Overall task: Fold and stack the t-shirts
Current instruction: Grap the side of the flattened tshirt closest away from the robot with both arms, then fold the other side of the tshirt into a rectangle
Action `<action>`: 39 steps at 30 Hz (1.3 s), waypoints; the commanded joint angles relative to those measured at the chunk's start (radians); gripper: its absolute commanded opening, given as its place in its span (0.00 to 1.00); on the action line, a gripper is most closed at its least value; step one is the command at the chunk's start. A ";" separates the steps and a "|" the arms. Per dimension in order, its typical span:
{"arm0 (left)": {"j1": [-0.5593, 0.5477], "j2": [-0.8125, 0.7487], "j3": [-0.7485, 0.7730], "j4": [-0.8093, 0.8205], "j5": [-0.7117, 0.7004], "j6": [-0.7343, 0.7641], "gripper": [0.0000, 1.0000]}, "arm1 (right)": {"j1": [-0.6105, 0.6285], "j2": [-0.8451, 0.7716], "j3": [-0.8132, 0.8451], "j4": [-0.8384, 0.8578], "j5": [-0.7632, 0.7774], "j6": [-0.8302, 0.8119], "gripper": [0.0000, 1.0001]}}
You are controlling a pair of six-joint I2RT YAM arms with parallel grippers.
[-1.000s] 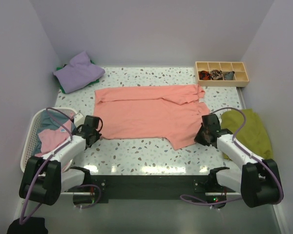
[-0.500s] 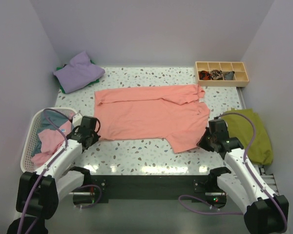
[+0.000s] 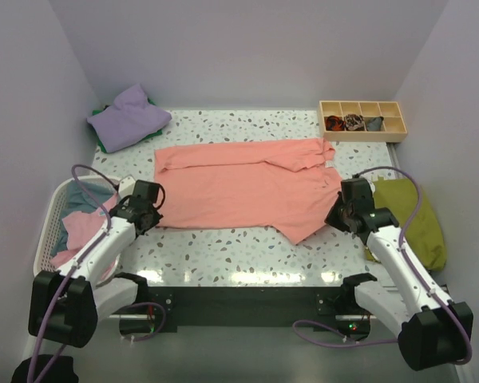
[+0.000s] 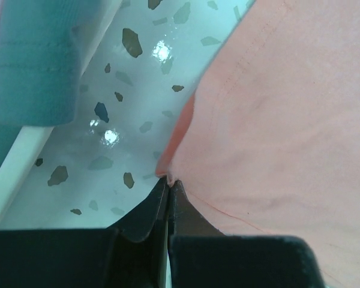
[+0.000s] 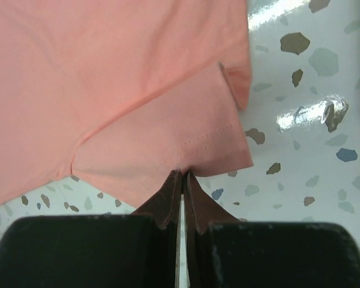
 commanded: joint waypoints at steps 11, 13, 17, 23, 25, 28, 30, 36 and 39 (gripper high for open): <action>0.026 0.233 0.227 0.109 -0.089 0.104 0.02 | -0.017 0.279 0.200 0.182 0.055 -0.076 0.00; 0.029 0.269 0.252 0.119 -0.086 0.112 0.01 | -0.022 0.330 0.223 0.206 0.055 -0.085 0.00; 0.037 0.373 0.290 0.157 -0.086 0.130 0.01 | -0.028 0.420 0.298 0.236 0.052 -0.097 0.00; 0.063 0.502 0.359 0.188 -0.085 0.132 0.02 | -0.040 0.578 0.389 0.285 0.049 -0.108 0.00; 0.078 0.530 0.394 0.188 -0.077 0.127 0.02 | -0.043 0.620 0.418 0.290 0.050 -0.116 0.00; 0.083 0.591 0.431 0.205 -0.083 0.141 0.02 | -0.052 0.691 0.469 0.302 0.065 -0.131 0.00; 0.089 0.612 0.465 0.208 -0.075 0.147 0.02 | -0.060 0.733 0.499 0.316 0.063 -0.139 0.00; 0.089 0.651 0.503 0.235 -0.055 0.168 0.04 | -0.088 0.816 0.595 0.344 0.063 -0.157 0.00; 0.089 0.668 0.511 0.234 -0.057 0.179 0.07 | -0.095 0.881 0.653 0.344 0.035 -0.162 0.00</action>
